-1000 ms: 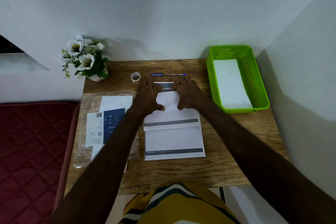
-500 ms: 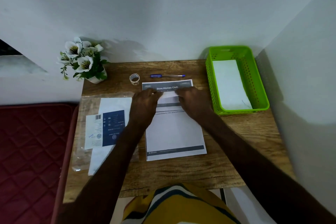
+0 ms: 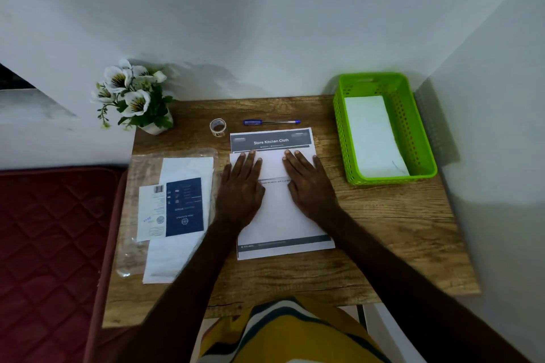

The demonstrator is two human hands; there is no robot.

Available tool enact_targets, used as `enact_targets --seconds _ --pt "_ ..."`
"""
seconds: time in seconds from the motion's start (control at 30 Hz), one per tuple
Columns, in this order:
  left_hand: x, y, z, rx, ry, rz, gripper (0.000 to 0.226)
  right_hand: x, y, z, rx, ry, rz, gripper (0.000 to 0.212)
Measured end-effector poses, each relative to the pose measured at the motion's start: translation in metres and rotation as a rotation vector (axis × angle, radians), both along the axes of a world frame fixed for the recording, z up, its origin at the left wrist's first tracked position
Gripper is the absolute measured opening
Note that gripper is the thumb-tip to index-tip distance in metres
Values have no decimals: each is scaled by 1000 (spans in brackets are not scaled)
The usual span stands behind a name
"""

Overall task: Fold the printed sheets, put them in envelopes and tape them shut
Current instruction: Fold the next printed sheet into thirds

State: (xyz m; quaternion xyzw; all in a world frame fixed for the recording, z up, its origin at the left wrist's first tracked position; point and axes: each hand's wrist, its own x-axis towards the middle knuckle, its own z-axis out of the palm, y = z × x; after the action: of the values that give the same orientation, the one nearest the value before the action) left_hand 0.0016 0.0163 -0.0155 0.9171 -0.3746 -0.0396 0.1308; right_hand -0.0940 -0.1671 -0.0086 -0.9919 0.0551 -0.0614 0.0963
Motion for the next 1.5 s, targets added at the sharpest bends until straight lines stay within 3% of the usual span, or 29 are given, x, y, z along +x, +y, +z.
enact_targets --seconds 0.23,0.47,0.9,1.33,1.5 --pt "2 -2 -4 -9 1 28 49 14 17 -4 -10 -51 -37 42" --pt "2 -3 -7 -5 70 66 54 27 34 -11 5 130 37 56" --pt "-6 -7 -9 38 79 189 64 -2 -6 -20 63 175 -274 77" --pt "-1 -4 1 40 96 180 66 -1 -4 -13 56 206 -271 79" --pt "5 2 6 -90 186 176 65 -3 -3 -8 88 179 -254 76"
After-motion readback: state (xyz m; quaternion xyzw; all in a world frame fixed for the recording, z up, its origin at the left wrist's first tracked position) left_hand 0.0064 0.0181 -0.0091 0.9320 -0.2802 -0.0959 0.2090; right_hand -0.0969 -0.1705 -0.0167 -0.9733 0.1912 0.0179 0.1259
